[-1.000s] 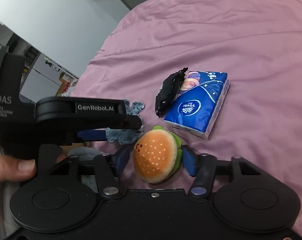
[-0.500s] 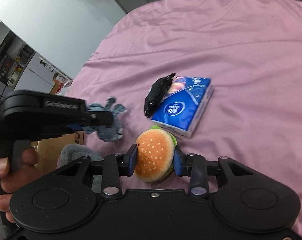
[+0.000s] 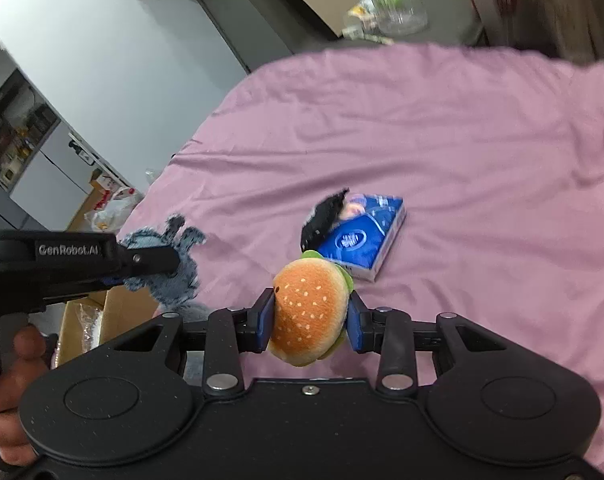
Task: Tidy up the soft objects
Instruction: 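Carry the bunny into the box and open the left tool while the right tool drops the burger in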
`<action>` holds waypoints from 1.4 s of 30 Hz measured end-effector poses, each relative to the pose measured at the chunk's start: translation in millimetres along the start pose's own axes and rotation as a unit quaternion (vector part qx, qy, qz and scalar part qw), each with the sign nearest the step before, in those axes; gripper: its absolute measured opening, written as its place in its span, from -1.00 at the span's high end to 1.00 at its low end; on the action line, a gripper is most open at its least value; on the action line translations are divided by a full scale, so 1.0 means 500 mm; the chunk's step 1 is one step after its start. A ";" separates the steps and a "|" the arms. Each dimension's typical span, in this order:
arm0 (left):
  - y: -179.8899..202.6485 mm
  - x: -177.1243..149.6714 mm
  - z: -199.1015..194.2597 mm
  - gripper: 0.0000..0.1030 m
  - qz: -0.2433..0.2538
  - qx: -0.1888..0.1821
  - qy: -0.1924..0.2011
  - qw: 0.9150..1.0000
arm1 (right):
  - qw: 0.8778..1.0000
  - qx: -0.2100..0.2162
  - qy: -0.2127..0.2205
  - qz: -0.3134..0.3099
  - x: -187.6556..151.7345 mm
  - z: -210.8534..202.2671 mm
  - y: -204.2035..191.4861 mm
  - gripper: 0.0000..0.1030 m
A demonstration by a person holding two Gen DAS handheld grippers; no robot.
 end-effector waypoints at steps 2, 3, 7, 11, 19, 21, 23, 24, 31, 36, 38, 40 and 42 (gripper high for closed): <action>-0.010 -0.002 -0.015 0.66 -0.003 0.000 0.003 1.000 | 1.000 -0.004 0.008 -0.007 0.008 -0.015 -0.014 0.30; -0.013 -0.001 -0.021 0.65 -0.003 -0.001 0.005 1.000 | 1.000 -0.005 0.012 -0.010 0.012 -0.023 -0.021 0.30; -0.025 0.006 -0.055 0.65 -0.001 -0.004 0.023 1.000 | 0.999 -0.015 0.024 -0.024 0.023 -0.050 -0.053 0.30; -0.037 0.008 -0.087 0.65 0.009 -0.008 0.040 0.999 | 0.998 -0.018 0.039 -0.038 0.032 -0.072 -0.096 0.30; -0.083 0.015 -0.128 0.65 0.001 -0.016 0.056 0.998 | 0.997 -0.025 0.057 -0.054 0.027 -0.093 -0.174 0.30; -0.100 0.018 -0.134 0.65 -0.003 -0.018 0.059 0.998 | 0.996 -0.025 0.060 -0.060 0.026 -0.096 -0.195 0.30; -0.122 0.017 -0.137 0.65 -0.010 -0.019 0.059 0.998 | 0.996 -0.025 0.062 -0.066 0.024 -0.096 -0.214 0.30; -0.133 0.017 -0.138 0.65 -0.015 -0.020 0.058 0.998 | 0.995 -0.026 0.063 -0.068 0.023 -0.095 -0.223 0.30; -0.209 0.015 -0.148 0.65 -0.031 -0.014 0.057 0.998 | 0.994 -0.027 0.068 -0.086 0.016 -0.083 -0.291 0.30; -0.281 0.003 -0.131 0.65 -0.054 0.000 0.038 0.998 | 0.993 -0.018 0.067 -0.100 0.009 -0.065 -0.339 0.30; -0.305 0.005 -0.127 0.65 -0.067 0.003 0.036 0.997 | 0.993 -0.013 0.065 -0.101 0.006 -0.057 -0.357 0.30; -0.323 0.008 -0.124 0.65 -0.077 0.003 0.035 0.996 | 0.992 -0.007 0.063 -0.105 0.004 -0.046 -0.374 0.30; -0.336 0.010 -0.120 0.65 -0.086 0.000 0.034 0.996 | 0.993 -0.004 0.056 -0.107 0.000 -0.035 -0.391 0.30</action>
Point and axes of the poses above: each gripper's, at about its wrist camera, not at the fingertips, and z roughly the way its jaws point, y to its right, x to its top, the point moved 5 cm from there along z, roughly the way its jaws point, and after that the axes turned 10 degrees about y, right-handed, at the moved point
